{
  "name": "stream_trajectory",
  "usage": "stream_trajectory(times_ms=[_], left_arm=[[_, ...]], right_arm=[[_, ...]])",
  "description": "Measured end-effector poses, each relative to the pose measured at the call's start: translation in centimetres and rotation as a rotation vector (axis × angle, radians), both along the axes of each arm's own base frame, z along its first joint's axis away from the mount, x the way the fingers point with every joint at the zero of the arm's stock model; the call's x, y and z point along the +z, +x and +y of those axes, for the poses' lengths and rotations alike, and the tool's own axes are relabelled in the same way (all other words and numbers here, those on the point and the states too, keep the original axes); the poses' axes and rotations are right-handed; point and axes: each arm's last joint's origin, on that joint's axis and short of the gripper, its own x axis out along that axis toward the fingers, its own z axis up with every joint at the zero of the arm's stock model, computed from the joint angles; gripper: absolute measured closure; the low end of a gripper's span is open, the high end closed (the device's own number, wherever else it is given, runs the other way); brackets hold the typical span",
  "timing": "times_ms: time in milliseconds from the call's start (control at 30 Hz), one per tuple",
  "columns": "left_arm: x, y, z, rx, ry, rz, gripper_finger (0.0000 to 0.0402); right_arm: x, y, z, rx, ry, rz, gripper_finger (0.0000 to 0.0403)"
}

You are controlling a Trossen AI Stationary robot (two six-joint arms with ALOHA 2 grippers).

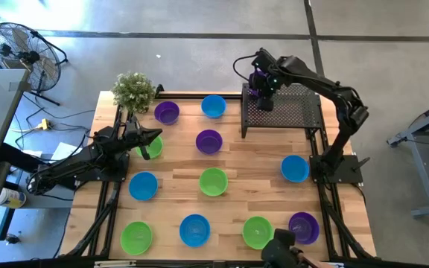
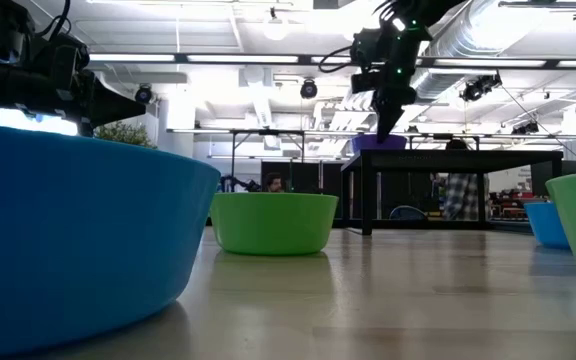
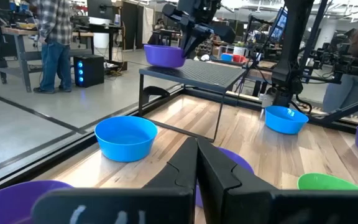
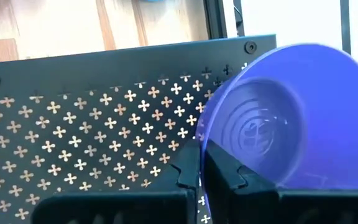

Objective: Pick & Place Mini bowls
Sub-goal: Put the violet bowl on the shelf

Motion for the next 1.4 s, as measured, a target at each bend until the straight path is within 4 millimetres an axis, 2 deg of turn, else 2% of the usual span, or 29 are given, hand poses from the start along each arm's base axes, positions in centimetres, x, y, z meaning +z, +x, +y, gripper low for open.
stream_trajectory(times_ms=[367, 733, 1167, 1400], left_arm=[[0.01, 0.0, 0.0, 0.0, 0.0, -0.001, 0.0401], [0.0, 0.0, 0.0, 0.0, 0.0, -0.001, 0.0401], [0.0, 0.0, 0.0, 0.0, 0.0, 0.0, 0.0401], [0.0, 0.0, 0.0, 0.0, 0.0, 0.0, 0.0401]], right_arm=[[-0.45, 0.46, -0.47, 0.008, -0.035, 0.01, 0.0393], [-0.49, 0.4, -0.35, 0.017, -0.018, 0.011, 0.0358], [-0.48, 0.28, -0.11, 0.03, 0.02, 0.003, 0.0383], [-0.48, 0.29, -0.11, 0.029, 0.019, 0.003, 0.0374]])
